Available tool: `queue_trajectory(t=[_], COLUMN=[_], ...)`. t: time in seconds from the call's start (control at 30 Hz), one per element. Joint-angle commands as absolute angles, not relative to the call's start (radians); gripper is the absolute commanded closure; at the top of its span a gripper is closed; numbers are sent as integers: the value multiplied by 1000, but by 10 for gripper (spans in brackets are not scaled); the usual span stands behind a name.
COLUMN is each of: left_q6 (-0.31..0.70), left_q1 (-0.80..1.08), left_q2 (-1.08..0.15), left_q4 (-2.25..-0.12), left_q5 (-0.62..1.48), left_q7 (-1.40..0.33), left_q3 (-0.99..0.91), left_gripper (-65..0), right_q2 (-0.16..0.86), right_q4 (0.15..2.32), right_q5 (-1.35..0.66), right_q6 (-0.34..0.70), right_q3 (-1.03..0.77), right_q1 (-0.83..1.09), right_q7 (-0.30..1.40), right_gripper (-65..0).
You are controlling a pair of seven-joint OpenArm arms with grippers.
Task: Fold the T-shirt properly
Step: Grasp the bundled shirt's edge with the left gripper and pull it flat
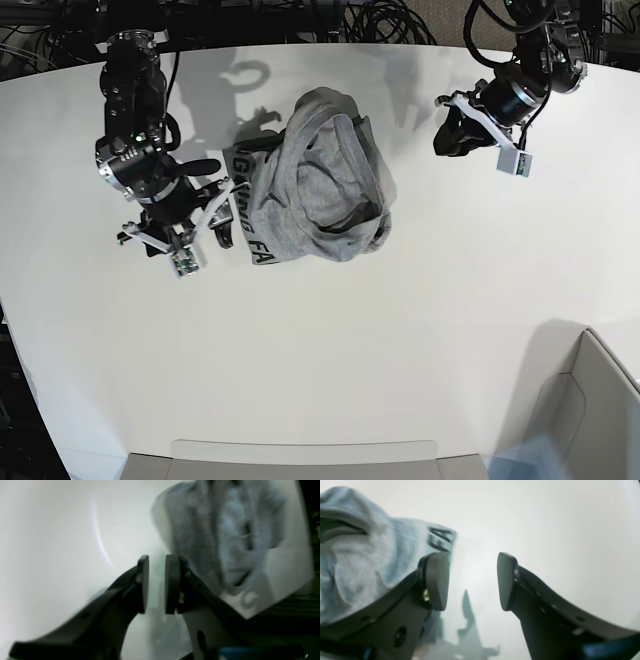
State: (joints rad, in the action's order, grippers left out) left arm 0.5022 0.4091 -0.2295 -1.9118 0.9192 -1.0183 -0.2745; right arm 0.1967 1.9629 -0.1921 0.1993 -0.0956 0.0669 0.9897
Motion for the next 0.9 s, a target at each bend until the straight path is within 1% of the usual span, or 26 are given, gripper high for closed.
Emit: queue_trajectory(t=[0.0, 0.1, 0.2, 0.3, 0.43, 0.53, 0.77, 0.87], left_q6=[503, 501, 501, 499, 499, 499, 499, 499], left_q1=[384, 340, 300, 285, 285, 285, 254, 243], left_q2=[-236, -237, -237, -231, -185, -165, -160, -160], left_q4=[-1933, -1926, -1914, -1914, -1913, -1911, -1905, -1842], left_q5=[958, 952, 880, 806, 742, 731, 731, 731], left_q7=[-1000, -1001, -1001, -1000, -1000, -1001, -1009, -1009], left_q3=[-255, -179, -65, -1, 7, 12, 12, 12], left_gripper=[-128, -128, -128, -128, -129, -129, -129, -129], right_q2=[216, 252, 266, 271, 271, 271, 271, 271], right_q4=[1980, 1979, 1979, 1979, 1979, 1979, 1979, 1979], right_q5=[-223, -291, -298, -298, -298, -298, -298, -298], right_q6=[200, 200, 200, 200, 202, 202, 202, 202], right_q3=[-127, -186, -217, -245, -285, -294, -294, -291], right_q1=[67, 119, 171, 213, 248, 257, 259, 259], right_q7=[969, 969, 969, 966, 966, 964, 969, 969], right_gripper=[-293, -293, -293, -293, -293, -293, -293, -293])
